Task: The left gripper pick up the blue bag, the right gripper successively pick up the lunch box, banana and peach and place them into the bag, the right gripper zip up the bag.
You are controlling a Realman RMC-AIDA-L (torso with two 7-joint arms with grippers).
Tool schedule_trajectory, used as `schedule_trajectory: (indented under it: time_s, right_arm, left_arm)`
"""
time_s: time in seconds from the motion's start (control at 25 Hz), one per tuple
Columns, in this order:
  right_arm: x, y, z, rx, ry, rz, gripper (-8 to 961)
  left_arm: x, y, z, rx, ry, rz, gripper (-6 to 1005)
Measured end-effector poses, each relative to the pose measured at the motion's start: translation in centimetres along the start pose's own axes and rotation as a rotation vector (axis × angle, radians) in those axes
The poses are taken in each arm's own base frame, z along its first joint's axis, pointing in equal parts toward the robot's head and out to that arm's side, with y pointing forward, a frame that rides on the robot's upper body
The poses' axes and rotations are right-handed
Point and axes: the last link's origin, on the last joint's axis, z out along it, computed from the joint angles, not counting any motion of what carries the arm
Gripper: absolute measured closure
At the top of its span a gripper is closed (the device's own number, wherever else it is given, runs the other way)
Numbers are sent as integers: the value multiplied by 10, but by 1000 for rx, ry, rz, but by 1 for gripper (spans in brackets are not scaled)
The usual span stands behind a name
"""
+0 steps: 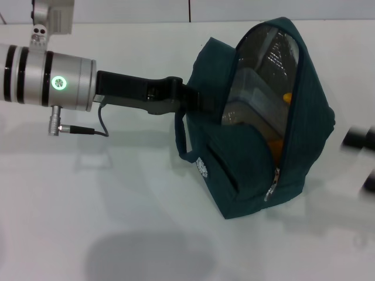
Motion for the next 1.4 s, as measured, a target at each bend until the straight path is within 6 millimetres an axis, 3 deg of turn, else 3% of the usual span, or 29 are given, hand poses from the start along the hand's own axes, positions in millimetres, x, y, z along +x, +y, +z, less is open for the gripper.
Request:
schedule_trajectory:
  time_s: [0.24,0.48,1.16,1.4]
  right_arm:
    - [56,0,3,110,97,-193,127]
    - [86,-17,8,248,147,-255,132]
    - [93,-44,44,214,259,-262,144]
    - [95,-40,53,149,267,-260,149]
  left_arm:
    - [0,0,1,1,1,2,968]
    - [1,0,1,1,1,1,969]
    - [-1,-1,1,-2,0,-2,969]
    - [-1,-1,1,-3,0,0,968]
